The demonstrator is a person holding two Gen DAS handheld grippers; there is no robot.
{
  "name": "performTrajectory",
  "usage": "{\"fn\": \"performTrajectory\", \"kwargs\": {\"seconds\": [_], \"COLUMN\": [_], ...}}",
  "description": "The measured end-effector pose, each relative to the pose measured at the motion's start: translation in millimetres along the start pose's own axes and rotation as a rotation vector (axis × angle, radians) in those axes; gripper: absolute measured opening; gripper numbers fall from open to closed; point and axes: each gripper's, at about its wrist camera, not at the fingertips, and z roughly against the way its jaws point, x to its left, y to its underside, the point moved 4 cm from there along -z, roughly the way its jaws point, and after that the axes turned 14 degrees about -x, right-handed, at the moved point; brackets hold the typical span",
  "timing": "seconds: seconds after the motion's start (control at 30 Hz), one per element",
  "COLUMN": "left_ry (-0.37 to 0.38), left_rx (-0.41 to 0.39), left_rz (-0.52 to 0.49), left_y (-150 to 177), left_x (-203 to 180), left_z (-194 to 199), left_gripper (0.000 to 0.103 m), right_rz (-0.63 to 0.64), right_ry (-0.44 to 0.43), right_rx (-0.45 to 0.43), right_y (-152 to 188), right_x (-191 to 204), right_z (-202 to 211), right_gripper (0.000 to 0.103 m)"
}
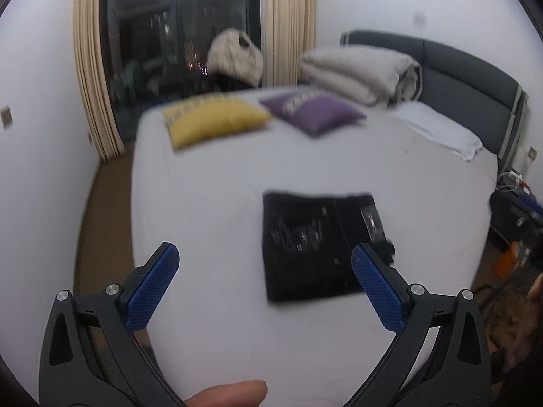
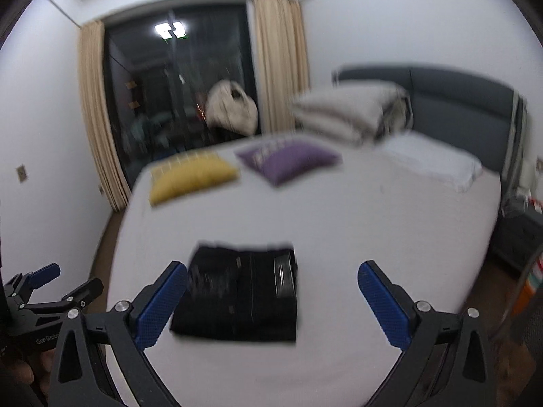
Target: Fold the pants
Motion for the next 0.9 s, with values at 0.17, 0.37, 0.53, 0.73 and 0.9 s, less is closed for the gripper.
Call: {"fn": "performTrajectory", "kwargs": {"seconds": [0.17,0.37,0.53,0.73,0.9], "left_ry": [-0.009,-0.014,-0.015,-0.016,-0.015], "left_rx": [0.076,0.111,0.126,0.149,0.157], "left_rz": [0.003,0.019,0.02,0.025,0.023], "left_y": [22,28,28,32,33], "left_x": [-2,5,8,9,9], "left_z": [-30,-49,-50,-56,-58], "left_gripper": [0.103,0.103,0.103,0.103,0.103], "right_rz": [-0.027,0.003,0.012,0.02,0.019], "right_ry": [0.012,0.021,0.017,0.012,0.011], "right_rx": [0.081,0.089,0.11,0.125,0.138], "right_y": [17,20,22,26,27], "right_x": [1,7,11,13,11], "right_z": [-9,-12,-14,-16,-19], "right_gripper": [0.103,0.103,0.103,0.103,0.103]}}
